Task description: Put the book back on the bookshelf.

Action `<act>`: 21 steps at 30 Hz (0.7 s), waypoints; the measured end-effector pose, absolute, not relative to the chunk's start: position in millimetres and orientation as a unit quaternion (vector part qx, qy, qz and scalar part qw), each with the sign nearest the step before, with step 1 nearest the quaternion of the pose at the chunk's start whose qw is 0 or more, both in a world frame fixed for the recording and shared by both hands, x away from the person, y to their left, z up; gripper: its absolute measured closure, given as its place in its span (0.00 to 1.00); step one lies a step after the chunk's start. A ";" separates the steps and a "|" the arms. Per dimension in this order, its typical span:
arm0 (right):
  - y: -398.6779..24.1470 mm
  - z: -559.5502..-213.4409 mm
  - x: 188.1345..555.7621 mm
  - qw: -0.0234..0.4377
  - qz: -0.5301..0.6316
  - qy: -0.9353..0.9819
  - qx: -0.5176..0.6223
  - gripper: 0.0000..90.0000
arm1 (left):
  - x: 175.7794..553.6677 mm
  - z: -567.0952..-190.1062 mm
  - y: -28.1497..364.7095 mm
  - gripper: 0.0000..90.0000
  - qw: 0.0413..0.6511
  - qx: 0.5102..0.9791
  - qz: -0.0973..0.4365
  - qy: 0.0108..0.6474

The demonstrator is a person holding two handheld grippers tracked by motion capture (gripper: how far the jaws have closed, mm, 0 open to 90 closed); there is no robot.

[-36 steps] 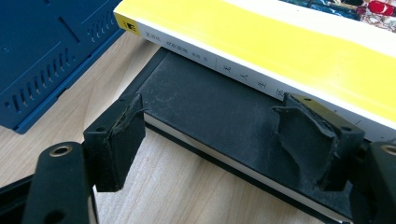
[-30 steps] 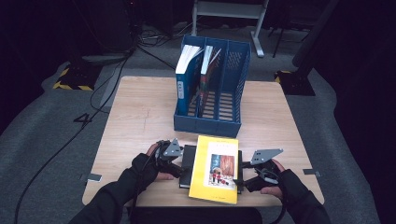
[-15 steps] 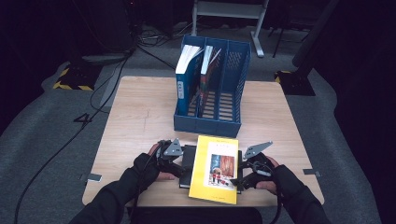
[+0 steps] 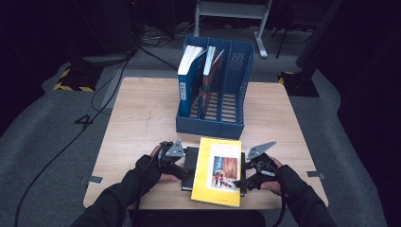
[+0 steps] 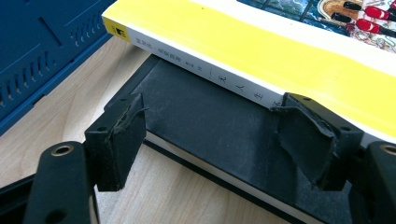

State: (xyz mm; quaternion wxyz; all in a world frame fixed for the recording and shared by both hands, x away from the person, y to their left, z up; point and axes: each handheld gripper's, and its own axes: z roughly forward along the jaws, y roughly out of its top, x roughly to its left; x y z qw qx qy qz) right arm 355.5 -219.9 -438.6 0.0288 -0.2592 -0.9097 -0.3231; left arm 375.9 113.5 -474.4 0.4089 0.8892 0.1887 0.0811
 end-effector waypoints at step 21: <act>-209.8 -442.3 388.0 0.032 -0.390 -0.878 -0.276 0.50 | 376.7 -475.7 114.6 0.27 0.413 0.886 0.075 0.194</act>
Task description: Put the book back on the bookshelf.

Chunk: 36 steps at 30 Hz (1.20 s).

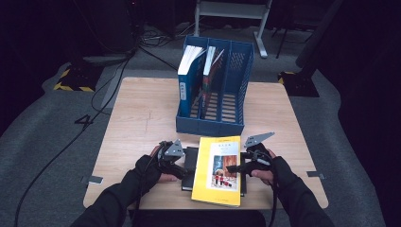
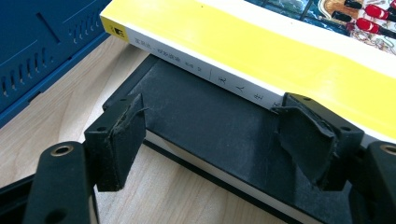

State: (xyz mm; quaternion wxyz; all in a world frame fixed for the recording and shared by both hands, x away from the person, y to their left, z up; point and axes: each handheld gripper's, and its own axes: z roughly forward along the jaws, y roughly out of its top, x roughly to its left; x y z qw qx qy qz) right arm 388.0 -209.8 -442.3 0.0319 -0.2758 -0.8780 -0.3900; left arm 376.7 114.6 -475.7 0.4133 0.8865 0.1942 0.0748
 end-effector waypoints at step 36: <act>-211.6 -434.7 384.4 0.040 -0.490 -0.835 -0.246 0.92 | 403.8 -468.9 117.7 0.29 0.400 0.879 0.101 0.241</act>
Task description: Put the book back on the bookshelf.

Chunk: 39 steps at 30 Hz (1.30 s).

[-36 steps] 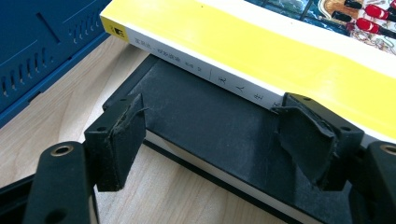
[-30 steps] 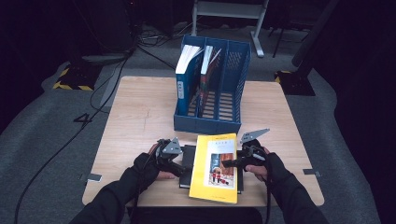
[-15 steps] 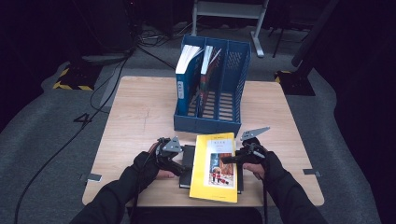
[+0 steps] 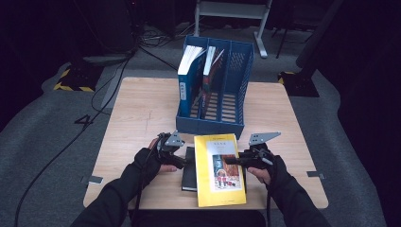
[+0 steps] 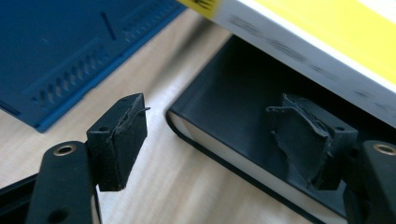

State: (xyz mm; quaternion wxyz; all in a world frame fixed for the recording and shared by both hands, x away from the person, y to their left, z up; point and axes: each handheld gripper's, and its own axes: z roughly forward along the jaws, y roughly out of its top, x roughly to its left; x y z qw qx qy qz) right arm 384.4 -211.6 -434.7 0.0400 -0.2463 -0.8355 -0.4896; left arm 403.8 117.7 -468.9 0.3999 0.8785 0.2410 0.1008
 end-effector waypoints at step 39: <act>-214.8 -393.9 369.1 -0.041 -0.531 -0.823 -0.196 0.89 | 427.0 -394.5 95.9 0.93 0.510 0.826 0.080 0.229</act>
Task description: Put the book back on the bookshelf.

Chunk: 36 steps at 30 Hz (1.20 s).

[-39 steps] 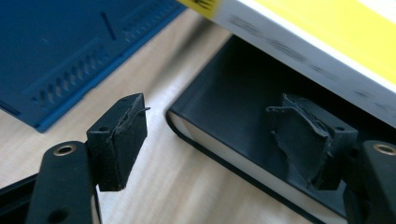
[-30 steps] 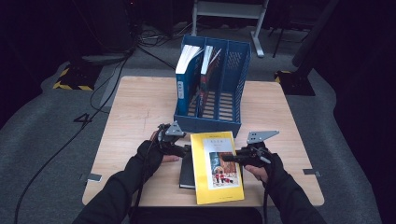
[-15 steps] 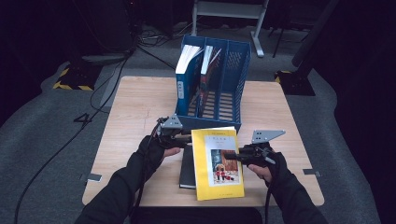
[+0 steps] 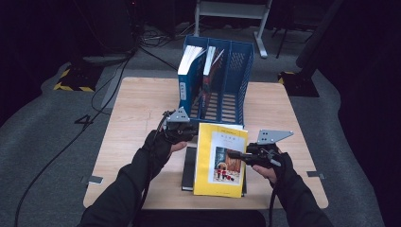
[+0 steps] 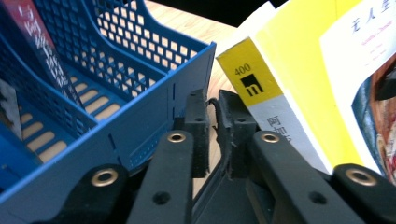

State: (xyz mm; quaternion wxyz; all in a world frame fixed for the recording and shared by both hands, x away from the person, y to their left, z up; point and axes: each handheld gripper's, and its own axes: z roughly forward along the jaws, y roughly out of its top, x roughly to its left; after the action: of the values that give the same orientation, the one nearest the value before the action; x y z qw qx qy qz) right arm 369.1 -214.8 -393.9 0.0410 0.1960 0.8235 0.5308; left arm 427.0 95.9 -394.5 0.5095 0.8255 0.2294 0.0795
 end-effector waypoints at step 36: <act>-207.6 -380.5 348.9 0.205 0.556 0.789 0.162 0.94 | 410.7 -342.3 96.8 0.97 0.546 0.813 0.106 0.172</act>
State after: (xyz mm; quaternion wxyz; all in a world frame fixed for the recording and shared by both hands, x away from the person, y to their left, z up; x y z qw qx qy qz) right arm 348.9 -207.6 -380.5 0.2048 0.1622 0.7890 0.5560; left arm 410.7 96.8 -342.3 0.5458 0.8133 0.1717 0.1055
